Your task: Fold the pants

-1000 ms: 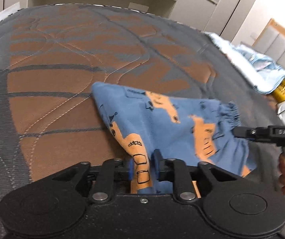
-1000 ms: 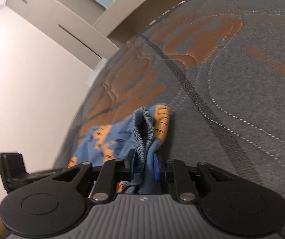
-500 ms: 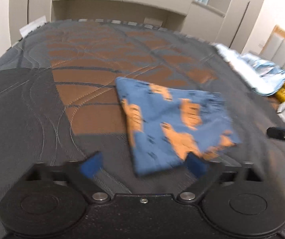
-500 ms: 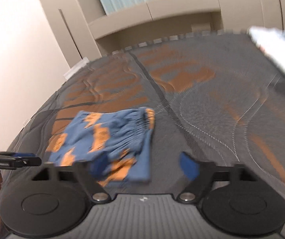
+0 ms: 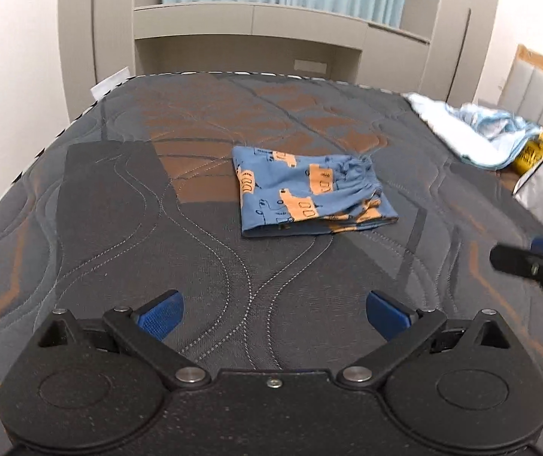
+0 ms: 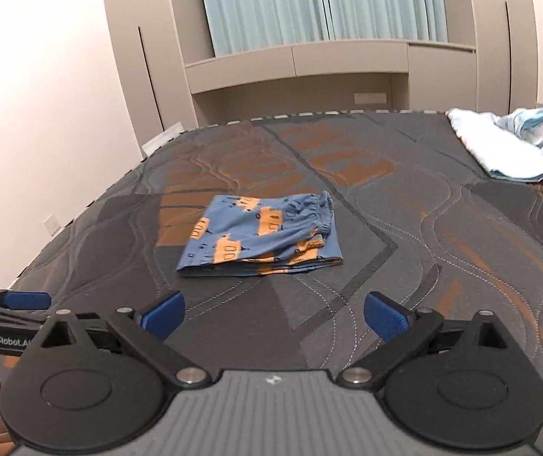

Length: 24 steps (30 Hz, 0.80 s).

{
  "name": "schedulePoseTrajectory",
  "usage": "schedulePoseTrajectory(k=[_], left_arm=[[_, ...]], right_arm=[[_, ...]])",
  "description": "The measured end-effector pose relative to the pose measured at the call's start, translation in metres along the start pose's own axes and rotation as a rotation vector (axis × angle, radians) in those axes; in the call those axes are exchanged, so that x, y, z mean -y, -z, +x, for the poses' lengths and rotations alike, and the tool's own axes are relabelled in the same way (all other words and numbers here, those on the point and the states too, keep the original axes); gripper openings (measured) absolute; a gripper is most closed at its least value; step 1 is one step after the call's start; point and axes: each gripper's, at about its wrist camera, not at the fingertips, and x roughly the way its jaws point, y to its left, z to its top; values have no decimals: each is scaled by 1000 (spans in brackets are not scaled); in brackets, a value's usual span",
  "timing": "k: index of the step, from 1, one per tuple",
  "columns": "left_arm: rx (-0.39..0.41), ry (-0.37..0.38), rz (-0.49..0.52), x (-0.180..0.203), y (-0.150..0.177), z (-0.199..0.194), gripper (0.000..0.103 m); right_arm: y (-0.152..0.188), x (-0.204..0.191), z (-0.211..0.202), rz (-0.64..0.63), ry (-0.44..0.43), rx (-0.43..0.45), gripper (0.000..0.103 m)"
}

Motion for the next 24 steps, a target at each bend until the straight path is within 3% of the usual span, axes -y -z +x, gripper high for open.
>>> schedulePoseTrajectory(k=[8,24], left_arm=[[48,-13,-12,2,-11,-31,102],[70,-19,5,5,-14,-41,102]], right_arm=[[-5,-9,-32,-18,5,41,103],[-9,-12,-33,-17,3,49,103]])
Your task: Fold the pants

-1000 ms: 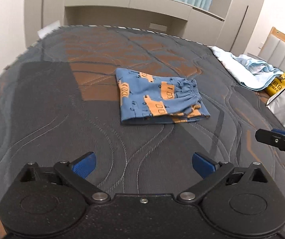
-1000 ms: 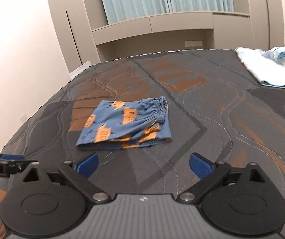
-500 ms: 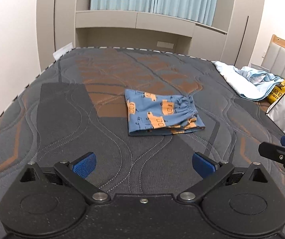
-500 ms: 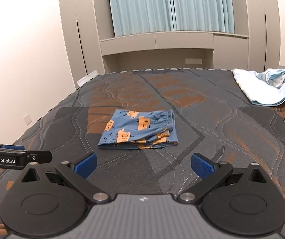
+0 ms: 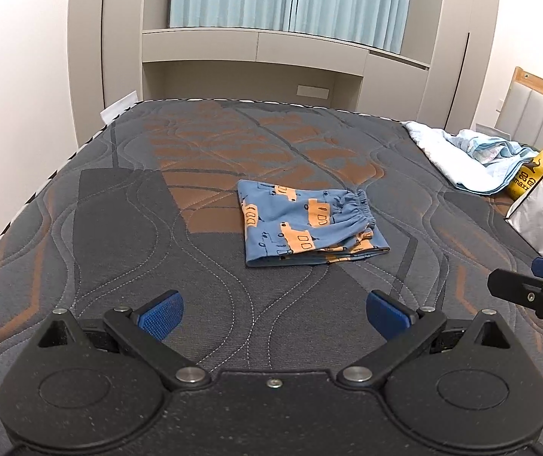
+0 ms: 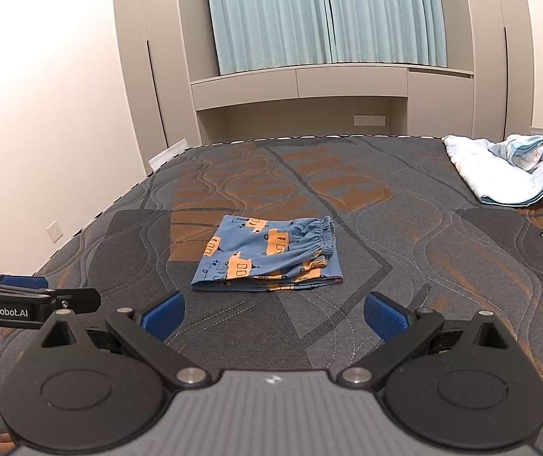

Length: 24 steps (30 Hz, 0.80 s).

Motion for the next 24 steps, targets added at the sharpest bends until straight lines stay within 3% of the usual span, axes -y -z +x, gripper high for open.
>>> schedulePoseTrajectory(k=[20,24], left_arm=[[0,5,8,2,0,-2,103],[41,3,8,2,3,-7,102]], right_arm=[[1,2,2,7,-5,-5,103],[1,2,3,6,-6,-6,103]])
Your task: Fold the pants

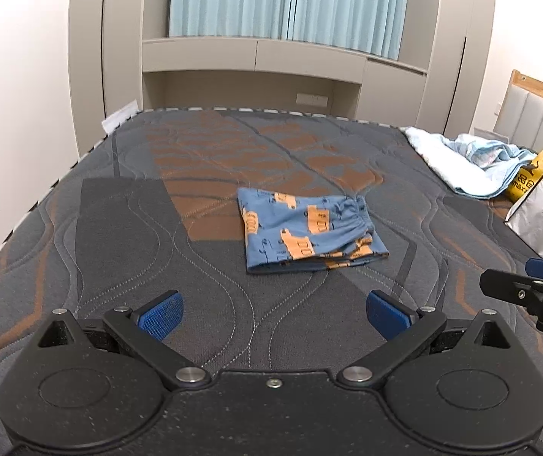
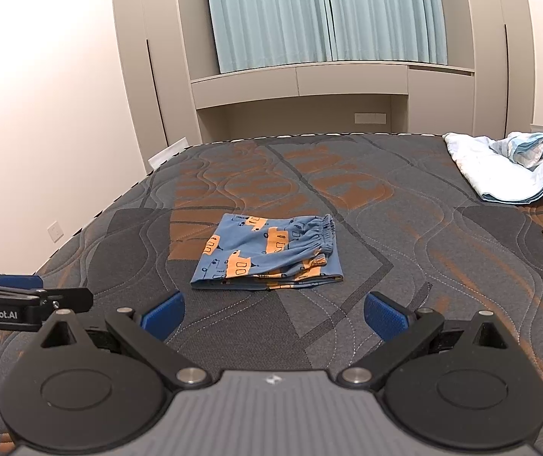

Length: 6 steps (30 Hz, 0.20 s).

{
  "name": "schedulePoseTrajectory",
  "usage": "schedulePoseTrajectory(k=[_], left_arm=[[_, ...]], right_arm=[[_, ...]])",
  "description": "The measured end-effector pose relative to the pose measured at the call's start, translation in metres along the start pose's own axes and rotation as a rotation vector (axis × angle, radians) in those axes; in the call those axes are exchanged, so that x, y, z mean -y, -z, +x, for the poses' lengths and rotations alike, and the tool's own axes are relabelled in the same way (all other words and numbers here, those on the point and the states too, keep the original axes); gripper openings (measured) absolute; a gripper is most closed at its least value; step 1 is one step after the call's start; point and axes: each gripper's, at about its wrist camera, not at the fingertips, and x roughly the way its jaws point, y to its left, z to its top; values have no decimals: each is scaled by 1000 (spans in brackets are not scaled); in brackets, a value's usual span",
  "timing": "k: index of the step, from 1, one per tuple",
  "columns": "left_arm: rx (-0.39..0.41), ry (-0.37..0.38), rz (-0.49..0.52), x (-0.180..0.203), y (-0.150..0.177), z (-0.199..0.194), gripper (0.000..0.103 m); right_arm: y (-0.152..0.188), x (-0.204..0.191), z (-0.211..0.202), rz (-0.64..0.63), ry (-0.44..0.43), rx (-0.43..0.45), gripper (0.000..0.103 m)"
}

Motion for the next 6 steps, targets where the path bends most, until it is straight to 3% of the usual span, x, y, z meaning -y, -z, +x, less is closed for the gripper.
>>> schedulePoseTrajectory(k=[6], left_arm=[[-11,-12,4,1,1,3,103]], right_arm=[[0,2,1,0,0,-2,103]])
